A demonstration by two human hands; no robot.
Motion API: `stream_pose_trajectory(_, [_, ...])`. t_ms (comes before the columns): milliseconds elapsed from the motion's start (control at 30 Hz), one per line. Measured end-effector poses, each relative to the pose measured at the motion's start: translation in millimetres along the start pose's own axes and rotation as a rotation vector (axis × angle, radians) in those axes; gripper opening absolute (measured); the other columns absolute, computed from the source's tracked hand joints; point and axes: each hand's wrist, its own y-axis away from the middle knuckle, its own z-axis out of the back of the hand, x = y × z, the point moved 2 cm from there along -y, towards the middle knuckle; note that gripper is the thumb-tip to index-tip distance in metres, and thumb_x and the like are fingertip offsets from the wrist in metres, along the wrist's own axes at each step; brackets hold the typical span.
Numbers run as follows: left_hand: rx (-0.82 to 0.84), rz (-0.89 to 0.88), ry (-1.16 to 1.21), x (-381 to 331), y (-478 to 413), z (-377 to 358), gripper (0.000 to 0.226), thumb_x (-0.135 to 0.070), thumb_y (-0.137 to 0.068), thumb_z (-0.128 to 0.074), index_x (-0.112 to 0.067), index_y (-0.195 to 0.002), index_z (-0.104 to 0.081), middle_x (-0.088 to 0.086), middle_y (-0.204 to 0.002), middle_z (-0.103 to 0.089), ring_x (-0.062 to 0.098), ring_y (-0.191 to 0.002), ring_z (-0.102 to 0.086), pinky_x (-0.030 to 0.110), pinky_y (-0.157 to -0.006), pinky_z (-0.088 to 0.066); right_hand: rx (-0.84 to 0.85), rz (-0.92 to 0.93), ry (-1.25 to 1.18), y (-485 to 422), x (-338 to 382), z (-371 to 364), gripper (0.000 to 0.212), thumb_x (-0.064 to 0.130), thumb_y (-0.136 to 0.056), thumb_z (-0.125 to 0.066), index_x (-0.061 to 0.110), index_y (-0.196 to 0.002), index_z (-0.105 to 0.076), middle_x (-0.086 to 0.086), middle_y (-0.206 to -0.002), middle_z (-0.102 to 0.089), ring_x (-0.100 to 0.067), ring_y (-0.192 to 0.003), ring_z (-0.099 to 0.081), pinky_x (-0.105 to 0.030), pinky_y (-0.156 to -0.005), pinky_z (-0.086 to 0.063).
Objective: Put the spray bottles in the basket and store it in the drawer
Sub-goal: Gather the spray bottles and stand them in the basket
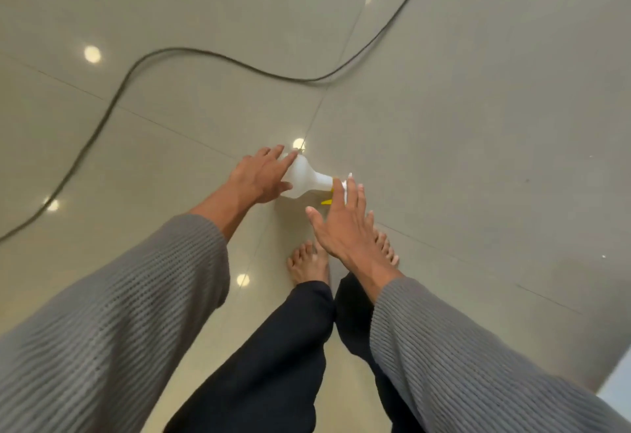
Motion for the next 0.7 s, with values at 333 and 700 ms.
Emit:
stream_pose_trajectory(333, [0.073, -0.072, 0.260, -32.1, -15.0, -32.6, 0.093, -0.025, -0.051, -0.096, -0.011, -0.121, -0.035, 0.014, -0.116, -0.058, 0.028, -0.092, -0.057, 0.039, -0.073, -0.052, -0.052, 0.093, 0.096, -4.0, -29.6, 1.7, 0.067, 0.042, -0.098, -0.050, 0.016, -0.153, -0.021, -0.014, -0.164, -0.009, -0.033, -0.152, -0.008, -0.053, -0.120, -0.024])
stream_pose_trajectory(700, [-0.486, -0.058, 0.776, -173.3, 206.8, 62.0, 0.103, -0.044, -0.061, -0.087, -0.016, -0.145, -0.035, 0.006, -0.134, -0.045, 0.022, -0.117, -0.047, 0.028, -0.086, -0.043, -0.406, -0.453, -1.031, 176.2, -0.3, 158.3, 0.047, 0.047, -0.089, -0.063, 0.015, -0.122, -0.052, -0.005, -0.121, -0.061, -0.024, -0.110, -0.062, -0.049, -0.097, -0.051])
